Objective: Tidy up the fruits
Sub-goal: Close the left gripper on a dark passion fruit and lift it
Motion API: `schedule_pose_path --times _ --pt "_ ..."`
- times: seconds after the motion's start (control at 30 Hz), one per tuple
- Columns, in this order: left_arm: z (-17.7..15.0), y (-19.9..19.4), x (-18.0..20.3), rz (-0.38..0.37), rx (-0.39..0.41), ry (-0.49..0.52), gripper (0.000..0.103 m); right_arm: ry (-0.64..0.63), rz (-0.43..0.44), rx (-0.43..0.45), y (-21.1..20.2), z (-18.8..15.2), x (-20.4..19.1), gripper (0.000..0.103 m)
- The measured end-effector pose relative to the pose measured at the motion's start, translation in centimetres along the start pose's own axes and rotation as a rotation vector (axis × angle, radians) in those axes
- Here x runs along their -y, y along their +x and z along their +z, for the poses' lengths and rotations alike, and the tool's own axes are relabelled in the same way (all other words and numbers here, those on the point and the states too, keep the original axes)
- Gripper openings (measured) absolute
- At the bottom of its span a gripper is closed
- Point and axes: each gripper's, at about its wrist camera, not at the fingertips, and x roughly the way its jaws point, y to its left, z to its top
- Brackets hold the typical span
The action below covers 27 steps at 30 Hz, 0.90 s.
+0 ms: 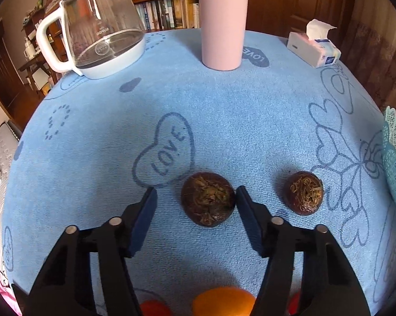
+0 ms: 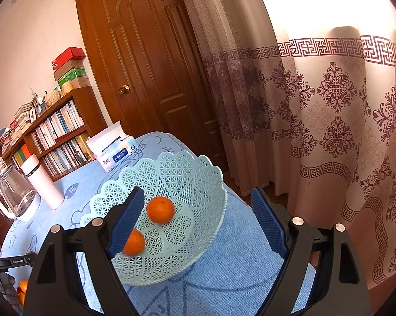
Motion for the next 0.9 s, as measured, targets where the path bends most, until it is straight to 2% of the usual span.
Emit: schedule_pose_path --times 0.03,0.1,0.13,0.4,0.6,0.73,0.9 --pt "0.0 0.0 0.0 -0.004 -0.001 -0.001 0.057 -0.004 0.003 0.0 0.0 0.0 -0.1 0.084" --pt "-0.1 0.0 0.0 -0.04 -0.006 -0.002 0.045 -0.01 0.01 0.001 0.0 -0.1 -0.2 0.084" --pt "-0.2 0.0 0.0 -0.052 -0.005 -0.005 0.043 -0.013 0.012 0.003 -0.1 -0.2 -0.3 0.084" --pt "-1.0 -1.9 -1.9 -0.075 0.046 -0.048 0.042 -0.054 0.027 0.018 -0.4 -0.4 -1.0 0.084" --pt "-1.9 -5.6 -4.2 -0.042 0.146 -0.078 0.042 -0.13 0.044 0.019 -0.8 -0.6 -2.6 0.084" --pt "-2.7 -7.4 -5.8 -0.01 0.19 -0.101 0.042 -0.193 0.128 -0.047 -1.1 -1.3 -5.0 0.084" --pt "-3.7 -9.0 -7.4 0.007 0.235 -0.136 0.042 -0.203 0.358 -0.249 -0.7 -3.1 -9.4 0.084"
